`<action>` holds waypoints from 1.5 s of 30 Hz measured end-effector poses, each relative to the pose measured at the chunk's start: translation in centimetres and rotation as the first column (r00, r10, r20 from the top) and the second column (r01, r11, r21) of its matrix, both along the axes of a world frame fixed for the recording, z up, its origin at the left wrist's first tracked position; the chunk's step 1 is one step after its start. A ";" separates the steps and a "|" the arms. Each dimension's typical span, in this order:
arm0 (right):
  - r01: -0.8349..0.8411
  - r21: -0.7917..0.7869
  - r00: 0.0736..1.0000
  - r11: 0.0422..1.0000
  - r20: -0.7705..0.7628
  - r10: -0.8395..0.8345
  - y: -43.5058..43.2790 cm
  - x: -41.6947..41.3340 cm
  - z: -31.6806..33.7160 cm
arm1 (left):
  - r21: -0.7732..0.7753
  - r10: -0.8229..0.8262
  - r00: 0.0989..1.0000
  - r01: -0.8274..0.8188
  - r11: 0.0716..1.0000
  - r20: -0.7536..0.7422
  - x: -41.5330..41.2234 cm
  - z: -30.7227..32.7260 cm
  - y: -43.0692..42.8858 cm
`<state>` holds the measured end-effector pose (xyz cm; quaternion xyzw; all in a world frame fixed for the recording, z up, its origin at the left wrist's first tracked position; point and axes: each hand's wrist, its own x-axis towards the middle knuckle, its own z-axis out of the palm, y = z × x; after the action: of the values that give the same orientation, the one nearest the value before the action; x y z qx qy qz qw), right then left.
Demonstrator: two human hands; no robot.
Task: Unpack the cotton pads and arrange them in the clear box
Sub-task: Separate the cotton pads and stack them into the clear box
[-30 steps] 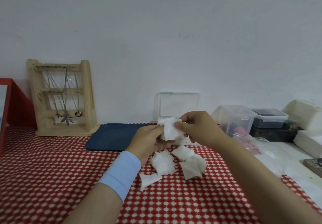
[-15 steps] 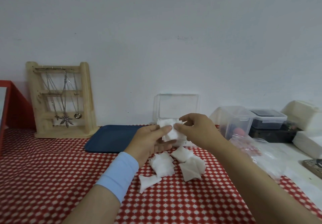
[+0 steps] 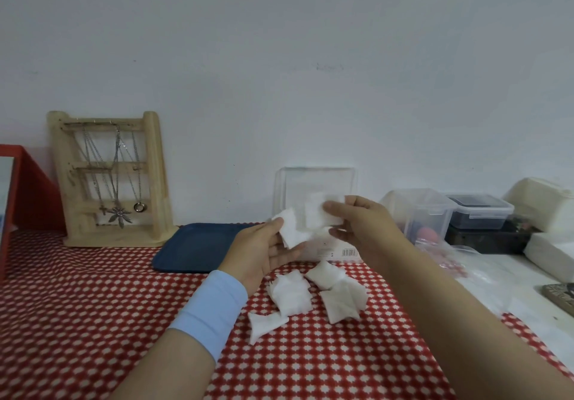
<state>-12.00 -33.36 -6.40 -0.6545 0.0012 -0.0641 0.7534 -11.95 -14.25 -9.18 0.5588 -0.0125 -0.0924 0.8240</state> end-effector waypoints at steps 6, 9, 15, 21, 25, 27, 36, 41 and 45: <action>-0.239 -0.144 0.967 0.960 0.059 0.249 -1.0 -0.3 0.6 | 0.108 -0.032 0.999 0.031 0.994 0.006 0.1 -0.1 0.5; -0.270 -0.275 0.959 0.923 0.012 0.285 -0.7 -0.5 0.2 | 0.163 -0.104 0.994 0.099 0.982 0.024 -0.2 0.1 0.1; -0.088 -0.492 0.993 0.866 0.026 0.116 -0.6 -0.7 0.4 | 0.225 -0.137 0.990 0.125 0.966 0.039 -0.3 0.0 0.0; -0.139 -0.661 0.979 0.737 0.019 0.201 0.0 -1.2 1.1 | 0.284 -0.151 0.988 0.139 0.949 0.022 -0.5 0.1 -0.2; 0.017 -0.836 0.988 0.549 0.099 0.120 0.5 -0.7 0.8 | 0.260 -0.192 0.981 0.188 0.947 -0.009 -0.4 0.2 -0.4; 0.067 -0.834 0.985 0.547 0.143 0.097 0.4 -0.7 0.7 | 0.221 -0.217 0.976 0.215 0.951 -0.017 -0.3 0.2 -0.2; -0.064 -0.602 0.994 0.796 0.030 0.103 0.4 -0.9 0.2 | 0.417 -0.315 0.944 0.251 0.874 0.092 -0.2 0.0 0.8; 0.157 -0.794 0.951 0.588 0.281 0.127 2.4 -1.5 -0.2 | 0.417 -0.008 0.992 -0.045 0.908 0.125 1.3 -0.5 2.1; -0.245 -0.894 0.851 0.375 -0.013 0.525 5.1 -3.0 -1.3 | 0.408 0.119 0.979 -0.178 0.895 0.165 2.0 -0.9 3.1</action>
<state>-15.01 -28.29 -7.70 -0.9085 -0.2899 0.0338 0.2992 -9.93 -11.18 -10.10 0.7276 -0.0055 0.0087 0.6859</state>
